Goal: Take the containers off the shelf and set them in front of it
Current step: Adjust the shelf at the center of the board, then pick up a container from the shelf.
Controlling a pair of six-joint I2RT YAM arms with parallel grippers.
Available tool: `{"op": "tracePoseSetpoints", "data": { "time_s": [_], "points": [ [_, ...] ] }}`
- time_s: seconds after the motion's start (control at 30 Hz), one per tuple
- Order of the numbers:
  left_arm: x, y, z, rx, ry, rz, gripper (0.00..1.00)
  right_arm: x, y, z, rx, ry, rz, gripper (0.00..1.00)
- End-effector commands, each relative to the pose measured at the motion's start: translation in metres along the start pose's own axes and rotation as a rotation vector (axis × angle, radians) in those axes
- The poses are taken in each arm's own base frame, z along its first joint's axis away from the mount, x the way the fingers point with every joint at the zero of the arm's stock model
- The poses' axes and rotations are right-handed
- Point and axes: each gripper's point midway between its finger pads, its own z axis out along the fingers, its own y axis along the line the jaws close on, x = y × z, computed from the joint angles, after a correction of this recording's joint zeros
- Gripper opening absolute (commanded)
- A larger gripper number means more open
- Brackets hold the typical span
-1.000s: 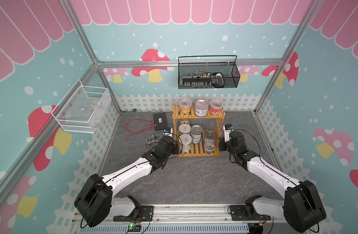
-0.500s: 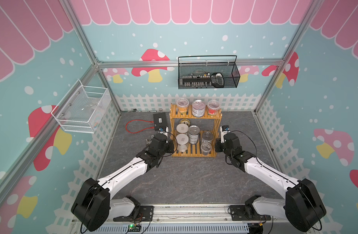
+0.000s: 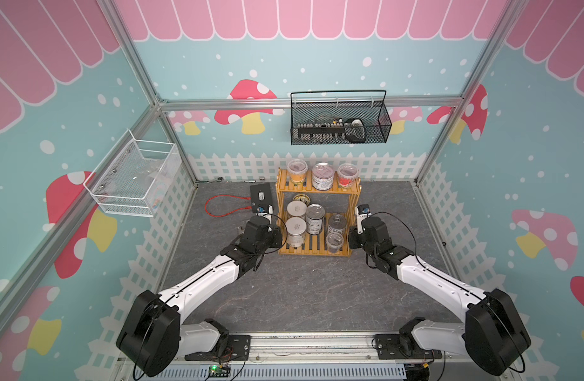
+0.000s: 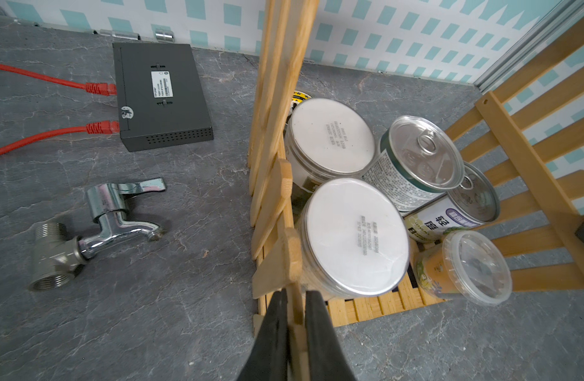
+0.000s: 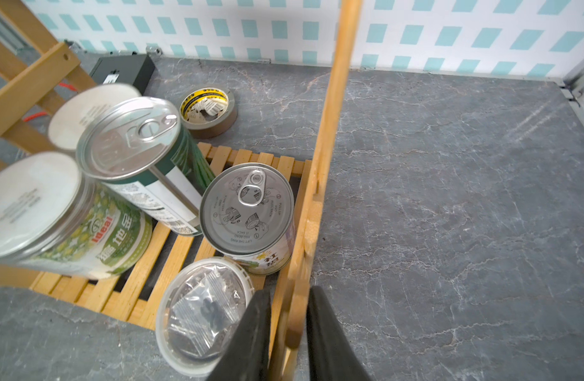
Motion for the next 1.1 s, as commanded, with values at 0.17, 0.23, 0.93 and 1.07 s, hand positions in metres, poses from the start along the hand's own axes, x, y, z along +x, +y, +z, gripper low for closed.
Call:
{"op": "tracePoseSetpoints", "data": {
  "time_s": [0.17, 0.23, 0.93, 1.07],
  "points": [
    [-0.044, -0.042, -0.028, 0.167, -0.115, 0.018, 0.34, -0.045, 0.033, -0.022, -0.121, -0.105, -0.076, 0.39],
    [-0.050, -0.045, -0.034, 0.178, -0.132, 0.022, 0.39, -0.050, 0.027, -0.025, -0.102, -0.113, -0.081, 0.40],
    [-0.166, -0.104, -0.100, 0.311, -0.363, 0.304, 0.89, -0.104, 0.045, -0.124, -0.302, -0.316, -0.277, 0.94],
    [-0.183, -0.108, -0.079, 0.300, -0.350, 0.348, 0.95, -0.116, 0.044, -0.142, -0.306, -0.362, -0.286, 0.99]
  ]
}}
